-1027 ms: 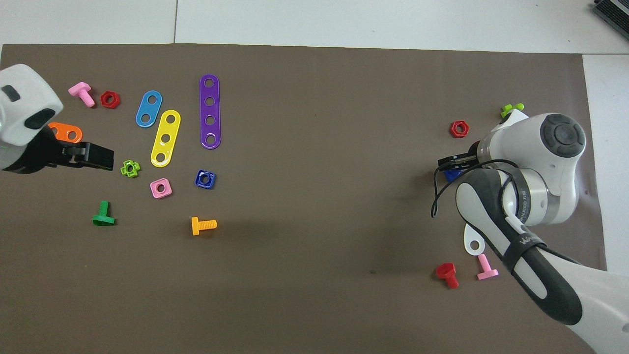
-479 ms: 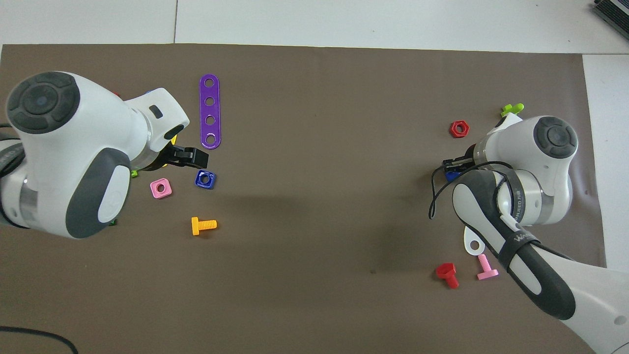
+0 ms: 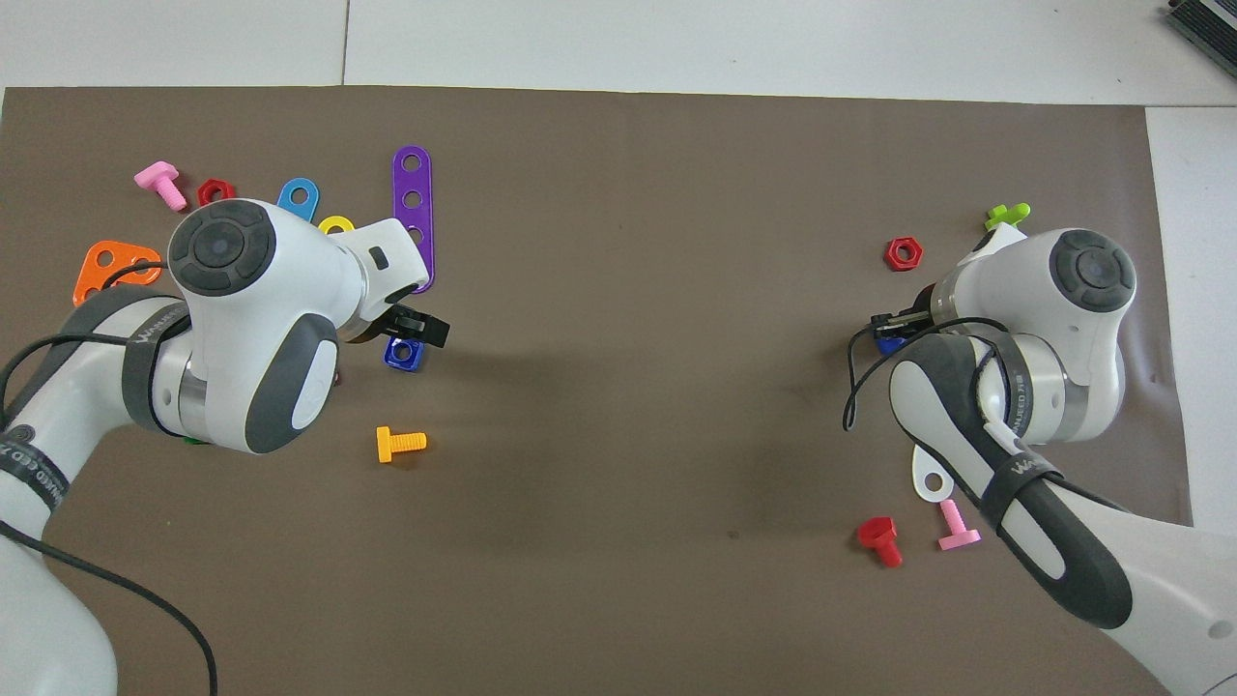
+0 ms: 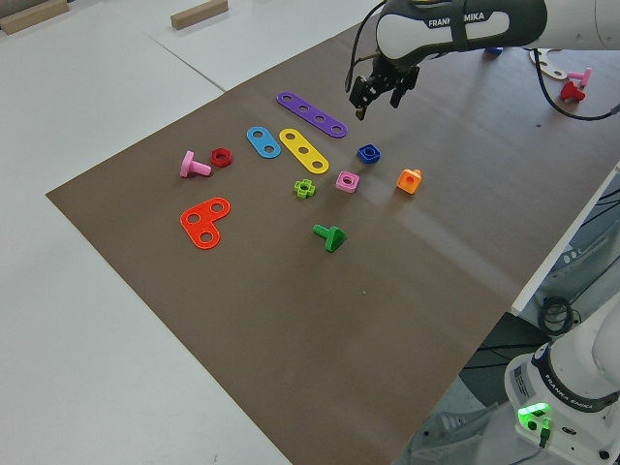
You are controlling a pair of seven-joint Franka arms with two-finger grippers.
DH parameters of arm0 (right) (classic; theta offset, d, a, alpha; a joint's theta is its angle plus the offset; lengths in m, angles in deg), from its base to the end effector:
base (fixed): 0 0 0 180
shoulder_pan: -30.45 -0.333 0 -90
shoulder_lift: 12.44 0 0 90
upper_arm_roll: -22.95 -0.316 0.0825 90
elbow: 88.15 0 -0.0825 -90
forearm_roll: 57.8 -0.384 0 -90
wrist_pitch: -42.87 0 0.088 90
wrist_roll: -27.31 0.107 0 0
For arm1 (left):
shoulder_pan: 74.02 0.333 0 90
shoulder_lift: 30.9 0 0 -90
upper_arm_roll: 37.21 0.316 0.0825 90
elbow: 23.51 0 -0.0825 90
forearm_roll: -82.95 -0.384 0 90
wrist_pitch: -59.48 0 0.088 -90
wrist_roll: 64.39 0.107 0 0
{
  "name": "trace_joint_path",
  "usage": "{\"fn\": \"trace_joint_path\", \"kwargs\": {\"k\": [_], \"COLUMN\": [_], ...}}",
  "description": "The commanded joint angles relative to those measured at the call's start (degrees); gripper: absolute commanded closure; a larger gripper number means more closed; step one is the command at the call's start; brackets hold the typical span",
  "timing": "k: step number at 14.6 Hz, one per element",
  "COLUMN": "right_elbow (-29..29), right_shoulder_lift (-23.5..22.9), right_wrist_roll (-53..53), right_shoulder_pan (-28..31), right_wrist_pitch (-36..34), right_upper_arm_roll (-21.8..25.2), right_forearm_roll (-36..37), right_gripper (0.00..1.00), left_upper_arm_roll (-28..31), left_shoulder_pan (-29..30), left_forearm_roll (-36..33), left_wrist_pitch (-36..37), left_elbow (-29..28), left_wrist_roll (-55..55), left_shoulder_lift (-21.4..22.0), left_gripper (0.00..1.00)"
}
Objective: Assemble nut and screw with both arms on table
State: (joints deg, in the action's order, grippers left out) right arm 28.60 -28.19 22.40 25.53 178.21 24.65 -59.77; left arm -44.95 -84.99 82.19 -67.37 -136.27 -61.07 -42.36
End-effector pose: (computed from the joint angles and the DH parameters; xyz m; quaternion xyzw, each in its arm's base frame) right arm 0.5962 0.0345 0.3137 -0.9979 -0.0596 -0.0250 0.0080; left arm 0.5696 -0.1895 0.3768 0.9808 -0.1932 0.0226 0.0111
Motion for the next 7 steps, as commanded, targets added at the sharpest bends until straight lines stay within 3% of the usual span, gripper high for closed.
{"fn": "trace_joint_path", "kwargs": {"k": [1, 4, 7], "right_elbow": [-5.0, -13.3, -15.6], "right_shoulder_lift": [3.0, 3.1, 2.8], "right_wrist_roll": [3.7, 12.6, 22.4], "right_shoulder_pan": [0.2, -0.1, -6.3], "right_wrist_pitch": [-7.8, -16.1, -16.0], "right_upper_arm_roll": [-1.7, -5.5, -6.1], "right_forearm_roll": [-1.4, -1.2, -0.8], "right_gripper": [1.00, 1.00, 1.00], "left_upper_arm_roll": [0.6, 0.6, 0.6], "left_shoulder_pan": [0.7, 1.0, 0.7], "left_forearm_roll": [-0.3, -0.3, -0.3], "left_wrist_pitch": [-2.4, -7.1, -12.9], "left_elbow": [-3.2, -7.2, -9.8], "left_wrist_roll": [5.0, 6.7, 6.5], "left_shoulder_lift": [1.1, 0.7, -1.6], "left_gripper": [0.01, 0.05, 0.05]}}
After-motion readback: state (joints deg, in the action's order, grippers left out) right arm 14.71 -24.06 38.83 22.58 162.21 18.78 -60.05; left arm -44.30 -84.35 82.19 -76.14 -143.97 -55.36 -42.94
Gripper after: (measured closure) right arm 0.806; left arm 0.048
